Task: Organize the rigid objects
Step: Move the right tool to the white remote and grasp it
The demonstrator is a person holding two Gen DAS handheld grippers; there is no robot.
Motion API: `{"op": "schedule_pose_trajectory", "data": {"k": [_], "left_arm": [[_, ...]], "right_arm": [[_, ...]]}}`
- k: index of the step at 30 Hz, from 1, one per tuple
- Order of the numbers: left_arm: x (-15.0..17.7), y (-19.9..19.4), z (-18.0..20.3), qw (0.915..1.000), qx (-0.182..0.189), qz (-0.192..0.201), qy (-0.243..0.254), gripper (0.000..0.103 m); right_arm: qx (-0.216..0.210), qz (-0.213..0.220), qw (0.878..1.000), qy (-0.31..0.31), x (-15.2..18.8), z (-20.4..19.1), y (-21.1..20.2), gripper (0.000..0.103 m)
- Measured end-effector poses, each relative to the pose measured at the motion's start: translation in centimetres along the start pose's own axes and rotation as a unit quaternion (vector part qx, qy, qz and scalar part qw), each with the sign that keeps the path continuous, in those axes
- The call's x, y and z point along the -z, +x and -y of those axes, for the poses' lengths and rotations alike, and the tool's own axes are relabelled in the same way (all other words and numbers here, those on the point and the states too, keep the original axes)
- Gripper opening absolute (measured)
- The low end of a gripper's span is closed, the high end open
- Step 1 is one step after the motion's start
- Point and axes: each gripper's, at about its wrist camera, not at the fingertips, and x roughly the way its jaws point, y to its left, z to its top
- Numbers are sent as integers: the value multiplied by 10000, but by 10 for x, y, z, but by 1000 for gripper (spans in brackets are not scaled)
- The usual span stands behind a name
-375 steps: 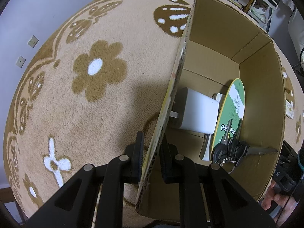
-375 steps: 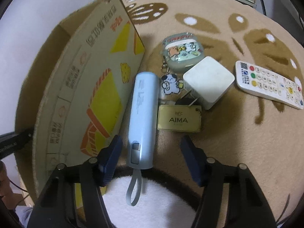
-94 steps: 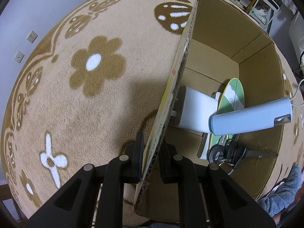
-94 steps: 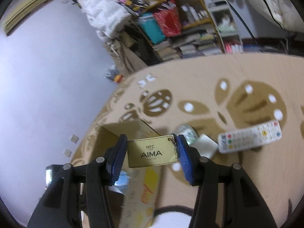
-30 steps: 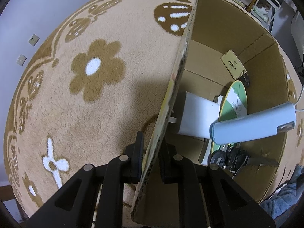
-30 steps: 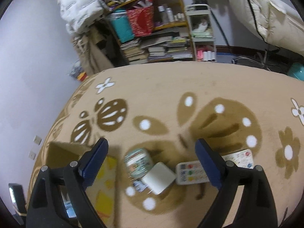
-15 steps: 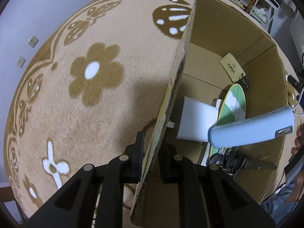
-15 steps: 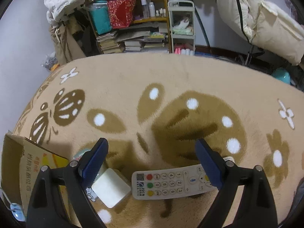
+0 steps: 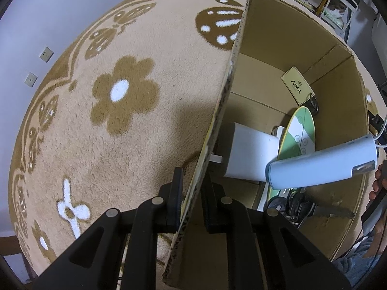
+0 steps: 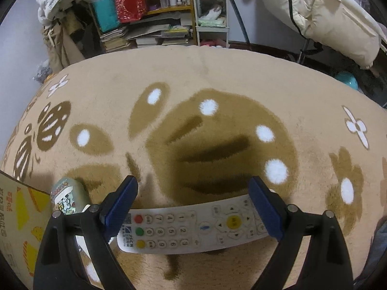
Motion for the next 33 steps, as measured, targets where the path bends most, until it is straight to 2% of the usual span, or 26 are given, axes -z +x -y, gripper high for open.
{"op": "schedule_pose_trajectory", "data": {"k": [2,5,9,14,18,23,26,27,30,33], "left_arm": [[0,0,0,10000,-11,2,8,13],[-1,0,1,10000,-31,2,-3,13],[-1,0,1,10000,-39,0,2,13],[-1,1,1,10000,-45,-30,-2,13],[0,2,1,10000,-58,-29,10,13],[0,3,0,10000,-56,-61,-9,13],[0,3,0,10000,-78,-59,2,14],[0,3,1,9999,-85,-58,9,14],[0,4,0,10000,-40,-86,-15,13],[1,8,1,9999,-69,-137,30,13]], "right_arm": [[117,-18,9997,-196,2,-8,3,97],[570,-123,9959,-693,8,-24,8,97],[801,-183,9937,-765,12,-31,2,97],[1419,-330,9831,-1108,16,-38,-2,97],[1642,-701,9816,-677,18,-27,3,97],[1251,-800,9889,-29,19,-7,5,97],[947,-815,9919,247,19,-1,7,80],[917,-798,9922,263,19,-3,5,69],[818,-834,9930,169,22,-14,2,52],[637,-693,9954,160,27,-21,-1,44]]}}
